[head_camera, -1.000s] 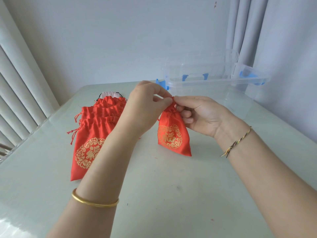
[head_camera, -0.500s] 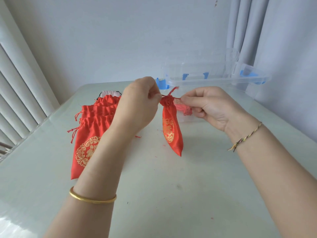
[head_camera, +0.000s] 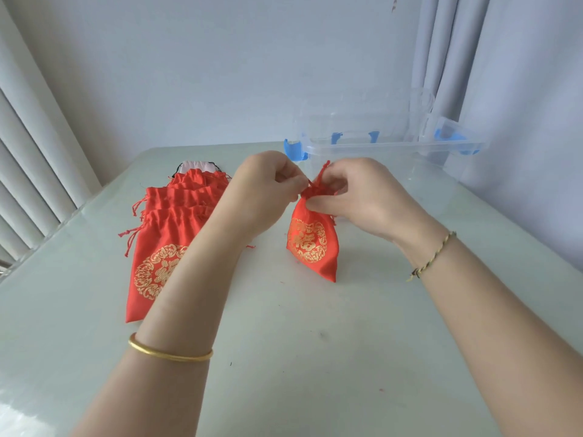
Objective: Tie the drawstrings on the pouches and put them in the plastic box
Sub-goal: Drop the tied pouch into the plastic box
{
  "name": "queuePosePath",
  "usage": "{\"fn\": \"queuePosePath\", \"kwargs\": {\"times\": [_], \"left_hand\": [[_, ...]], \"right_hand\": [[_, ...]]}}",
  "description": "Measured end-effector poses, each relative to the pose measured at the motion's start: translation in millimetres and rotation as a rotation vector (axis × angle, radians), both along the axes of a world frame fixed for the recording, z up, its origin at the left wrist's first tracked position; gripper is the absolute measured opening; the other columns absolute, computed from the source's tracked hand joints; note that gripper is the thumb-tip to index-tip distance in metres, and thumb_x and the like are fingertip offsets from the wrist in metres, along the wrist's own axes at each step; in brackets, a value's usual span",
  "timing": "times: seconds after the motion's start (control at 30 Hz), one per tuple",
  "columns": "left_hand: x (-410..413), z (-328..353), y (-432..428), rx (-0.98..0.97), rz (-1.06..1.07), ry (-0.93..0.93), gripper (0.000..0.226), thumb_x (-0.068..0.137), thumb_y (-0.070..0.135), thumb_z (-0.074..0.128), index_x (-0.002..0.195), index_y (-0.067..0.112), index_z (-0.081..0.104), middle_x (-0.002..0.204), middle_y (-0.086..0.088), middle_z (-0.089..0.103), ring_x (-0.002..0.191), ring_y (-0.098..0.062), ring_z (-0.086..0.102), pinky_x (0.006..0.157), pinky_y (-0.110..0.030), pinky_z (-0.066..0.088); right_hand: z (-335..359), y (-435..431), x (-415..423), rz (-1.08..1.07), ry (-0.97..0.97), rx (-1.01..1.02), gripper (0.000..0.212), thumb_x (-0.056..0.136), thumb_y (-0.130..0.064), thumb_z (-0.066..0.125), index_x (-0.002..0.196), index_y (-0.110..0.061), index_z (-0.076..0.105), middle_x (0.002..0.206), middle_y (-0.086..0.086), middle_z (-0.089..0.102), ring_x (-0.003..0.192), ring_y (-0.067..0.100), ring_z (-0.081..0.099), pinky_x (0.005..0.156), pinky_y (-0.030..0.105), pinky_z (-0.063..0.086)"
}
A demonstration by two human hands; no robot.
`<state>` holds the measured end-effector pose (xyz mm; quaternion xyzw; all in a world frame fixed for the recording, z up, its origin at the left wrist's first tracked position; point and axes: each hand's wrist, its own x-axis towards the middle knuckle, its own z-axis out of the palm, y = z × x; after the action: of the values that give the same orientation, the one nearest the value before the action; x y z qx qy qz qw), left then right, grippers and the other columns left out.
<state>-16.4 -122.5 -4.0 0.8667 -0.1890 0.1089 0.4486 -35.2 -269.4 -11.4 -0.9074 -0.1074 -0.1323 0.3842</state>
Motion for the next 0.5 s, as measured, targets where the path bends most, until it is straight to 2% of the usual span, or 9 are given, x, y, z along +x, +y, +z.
{"fn": "queuePosePath", "kwargs": {"times": [0.07,0.17,0.27,0.33,0.4,0.5], "left_hand": [[0.3,-0.7,1.6,-0.087,-0.007,0.027,0.010,0.089,0.016,0.055,0.086,0.014,0.064,0.076,0.002,0.066,0.057,0.003,0.054,0.054,-0.012,0.043],[6.5,2.2,5.1,-0.204,0.025,0.057,0.011,0.090,0.015,0.052,0.093,0.014,0.063,0.086,0.000,0.067,0.069,-0.005,0.059,0.061,-0.019,0.048],[20.3,11.4,4.8,-0.209,0.061,0.073,0.013,0.089,0.012,0.050,0.096,0.013,0.061,0.086,-0.001,0.064,0.071,-0.006,0.059,0.063,-0.023,0.048],[31.2,16.5,1.0,-0.194,0.074,0.077,0.015,0.089,0.010,0.049,0.099,0.010,0.060,0.085,-0.001,0.062,0.071,-0.007,0.058,0.062,-0.023,0.048],[41.2,19.2,-4.9,-0.186,0.077,0.097,0.017,0.089,0.009,0.049,0.103,0.008,0.059,0.087,-0.003,0.060,0.069,-0.007,0.057,0.060,-0.023,0.047],[54.7,18.4,-12.3,-0.173,0.080,0.145,0.022,0.089,0.008,0.047,0.109,0.007,0.056,0.090,-0.003,0.058,0.070,-0.007,0.056,0.061,-0.023,0.047]], "right_hand": [[4.7,-4.5,-2.3,0.004,0.024,0.010,0.019,0.077,-0.016,0.069,0.077,0.002,0.064,0.072,0.022,0.066,0.057,0.024,0.055,0.051,0.028,0.045],[34.2,-16.1,-7.0,-0.010,0.040,0.170,0.020,0.082,-0.014,0.066,0.075,0.004,0.061,0.060,0.011,0.058,0.052,0.016,0.052,0.039,0.016,0.035],[80.4,-25.0,-0.7,-0.047,-0.072,0.289,0.020,0.082,-0.010,0.063,0.062,-0.009,0.057,0.058,0.003,0.057,0.045,0.006,0.052,0.037,0.017,0.033],[106.6,-28.1,9.5,-0.075,-0.154,0.334,0.020,0.080,-0.009,0.060,0.061,-0.010,0.056,0.059,0.004,0.058,0.044,0.005,0.053,0.038,0.019,0.032],[124.2,-31.8,24.8,-0.144,-0.251,0.310,0.014,0.078,-0.009,0.058,0.065,-0.003,0.058,0.061,0.008,0.058,0.046,0.009,0.054,0.039,0.020,0.033],[137.5,-38.7,55.2,-0.245,-0.376,0.206,0.021,0.075,-0.009,0.055,0.075,0.013,0.057,0.067,0.016,0.053,0.054,0.019,0.056,0.043,0.028,0.039]]}}
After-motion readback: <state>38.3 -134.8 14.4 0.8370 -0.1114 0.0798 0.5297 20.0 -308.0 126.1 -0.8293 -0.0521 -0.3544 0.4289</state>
